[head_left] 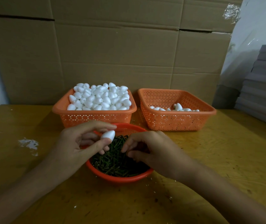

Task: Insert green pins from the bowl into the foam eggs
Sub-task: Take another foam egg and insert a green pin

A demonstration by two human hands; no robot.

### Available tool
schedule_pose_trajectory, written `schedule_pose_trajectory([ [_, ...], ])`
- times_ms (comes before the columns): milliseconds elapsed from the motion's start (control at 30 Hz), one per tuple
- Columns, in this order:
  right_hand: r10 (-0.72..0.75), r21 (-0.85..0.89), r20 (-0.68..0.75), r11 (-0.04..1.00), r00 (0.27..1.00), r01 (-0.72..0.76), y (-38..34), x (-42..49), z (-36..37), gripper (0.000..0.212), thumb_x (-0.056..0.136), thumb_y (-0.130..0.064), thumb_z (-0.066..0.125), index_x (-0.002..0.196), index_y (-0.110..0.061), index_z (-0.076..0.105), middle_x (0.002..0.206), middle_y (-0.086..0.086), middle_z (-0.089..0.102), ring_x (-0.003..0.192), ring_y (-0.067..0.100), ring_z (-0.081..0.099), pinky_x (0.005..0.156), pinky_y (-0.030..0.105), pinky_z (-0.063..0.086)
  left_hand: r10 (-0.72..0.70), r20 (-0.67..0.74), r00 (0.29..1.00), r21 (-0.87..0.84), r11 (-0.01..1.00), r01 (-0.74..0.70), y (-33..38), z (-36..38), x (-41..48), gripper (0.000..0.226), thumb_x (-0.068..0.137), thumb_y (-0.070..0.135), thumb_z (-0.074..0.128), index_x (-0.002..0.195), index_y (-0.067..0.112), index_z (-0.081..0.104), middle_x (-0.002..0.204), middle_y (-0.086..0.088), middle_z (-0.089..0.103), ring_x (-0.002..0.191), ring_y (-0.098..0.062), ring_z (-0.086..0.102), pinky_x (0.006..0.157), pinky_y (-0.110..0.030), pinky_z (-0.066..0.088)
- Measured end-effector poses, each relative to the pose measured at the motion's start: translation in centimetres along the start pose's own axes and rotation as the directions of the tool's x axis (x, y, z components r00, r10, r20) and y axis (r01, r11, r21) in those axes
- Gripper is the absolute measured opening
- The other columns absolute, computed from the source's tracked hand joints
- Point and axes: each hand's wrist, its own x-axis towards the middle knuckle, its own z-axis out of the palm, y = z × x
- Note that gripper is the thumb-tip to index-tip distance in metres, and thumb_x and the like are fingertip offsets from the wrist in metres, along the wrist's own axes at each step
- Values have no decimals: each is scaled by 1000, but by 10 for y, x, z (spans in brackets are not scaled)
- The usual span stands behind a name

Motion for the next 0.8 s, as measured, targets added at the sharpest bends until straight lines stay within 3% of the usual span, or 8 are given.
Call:
schedule_pose_trajectory([
  [100,7,54,-32,999,999,-5,2,-1,2,23,93,-4,72,100,-26,75,91,-10,72,74,5,72,74,27,58,17,4,1000,-29,999,-17,0,-1,1,35,88,12,70,117,31,78,100,-6,77,81,-21,79,73,-25,62],
  [367,17,104,-84,994,996,-8,2,-2,3,25,95,-2,70,109,-23,67,88,-7,73,71,5,73,74,31,60,-28,-24,999,-73,997,27,-8,-3,3,28,89,9,70,115,16,75,94,-7,81,84,-26,81,76,-33,65],
  [633,37,53,-166,998,985,-28,-3,-2,8,23,93,-12,75,107,-29,69,88,-16,72,81,1,67,81,32,54,-8,-51,999,-102,995,3,-6,-2,2,34,78,9,78,108,26,79,114,-9,73,85,-27,81,75,-31,65],
  [800,2,37,-197,999,980,5,-5,-3,9,27,94,-11,73,113,-28,64,90,-15,72,83,4,69,81,36,54,-16,-58,998,-94,995,11,-6,-1,2,35,76,9,79,106,27,79,111,-13,74,86,-26,81,75,-31,66],
])
